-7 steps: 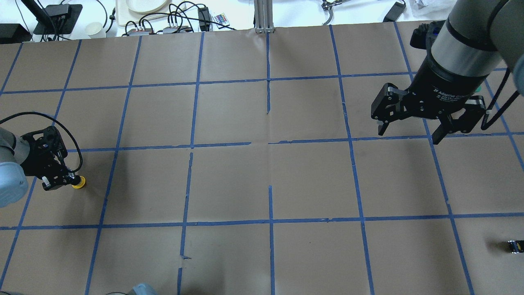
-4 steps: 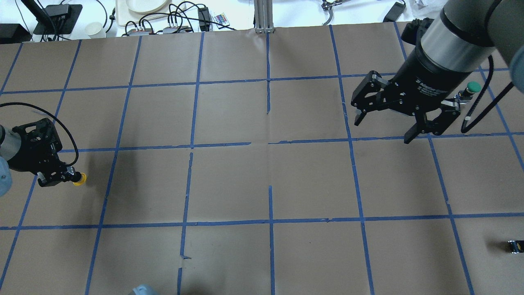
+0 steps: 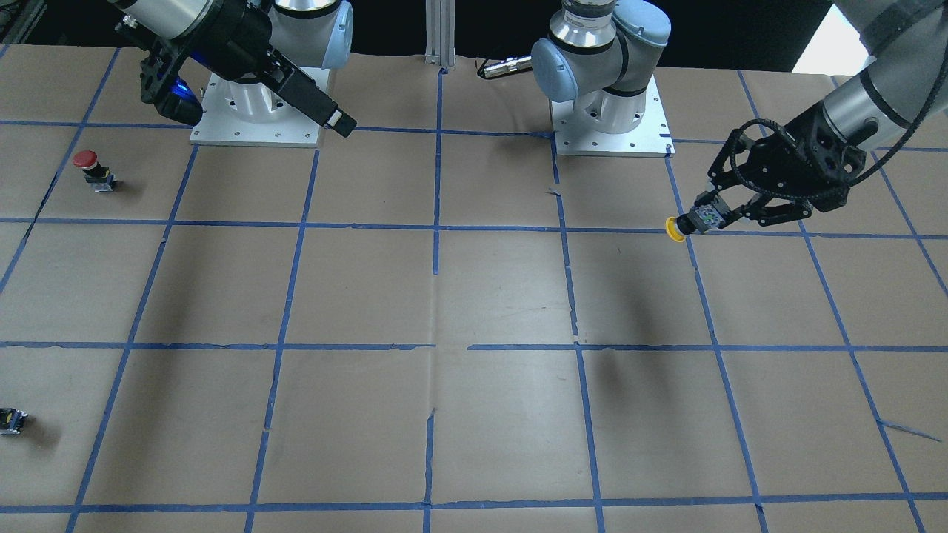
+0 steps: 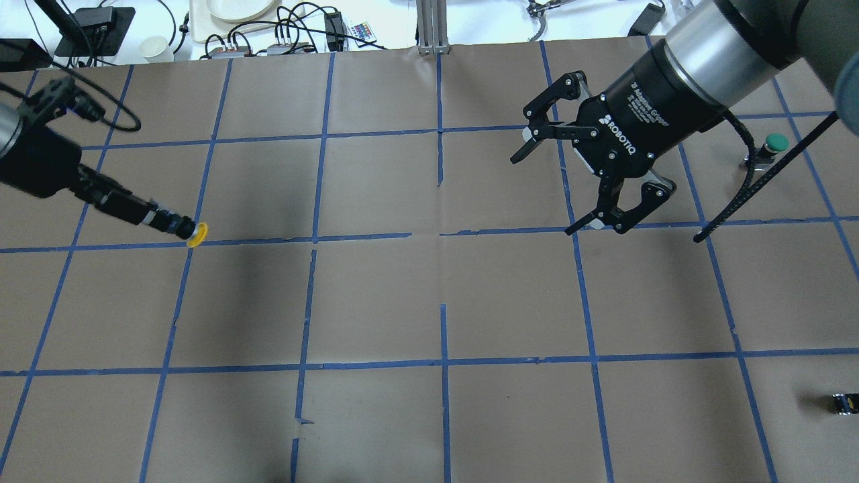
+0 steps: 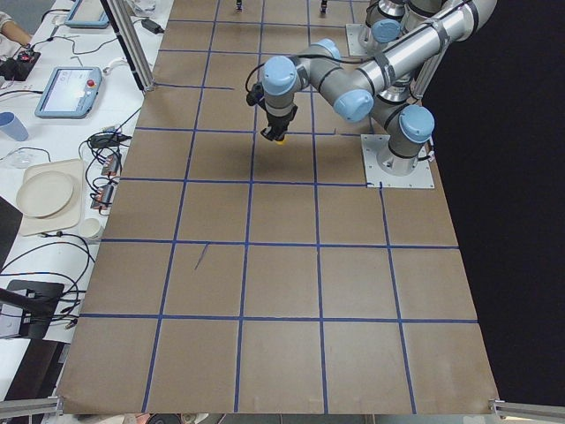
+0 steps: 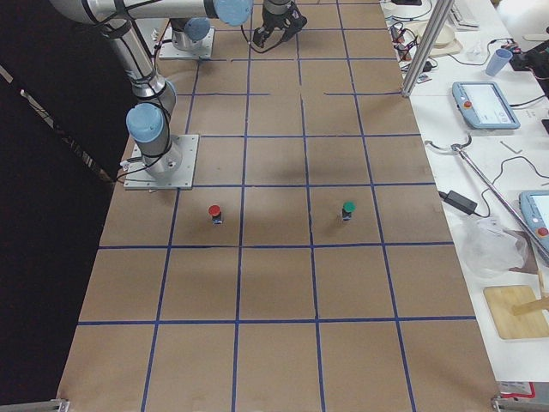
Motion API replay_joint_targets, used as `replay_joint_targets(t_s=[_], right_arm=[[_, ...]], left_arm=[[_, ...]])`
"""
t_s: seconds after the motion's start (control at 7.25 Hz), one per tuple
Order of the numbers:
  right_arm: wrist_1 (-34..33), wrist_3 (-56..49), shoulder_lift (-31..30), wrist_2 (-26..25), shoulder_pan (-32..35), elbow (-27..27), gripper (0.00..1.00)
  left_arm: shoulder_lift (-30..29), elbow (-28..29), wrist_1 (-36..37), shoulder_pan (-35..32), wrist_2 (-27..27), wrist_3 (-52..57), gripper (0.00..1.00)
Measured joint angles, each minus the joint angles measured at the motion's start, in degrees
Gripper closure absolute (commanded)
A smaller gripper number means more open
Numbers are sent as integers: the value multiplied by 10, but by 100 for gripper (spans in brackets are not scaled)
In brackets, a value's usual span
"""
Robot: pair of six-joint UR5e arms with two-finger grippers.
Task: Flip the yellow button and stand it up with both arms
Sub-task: 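Lift the yellow button with the left gripper while the right gripper approaches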
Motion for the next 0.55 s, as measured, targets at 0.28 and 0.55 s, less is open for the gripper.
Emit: replay_joint_targets(t_s=[0.28, 0.55], right_arm=[[32, 43, 8, 89, -22, -1, 0], [72, 67, 17, 201, -67, -1, 0]], left_arm=[[-3, 63, -66, -105, -133, -170, 83], [-5, 82, -92, -148, -292, -241, 84]])
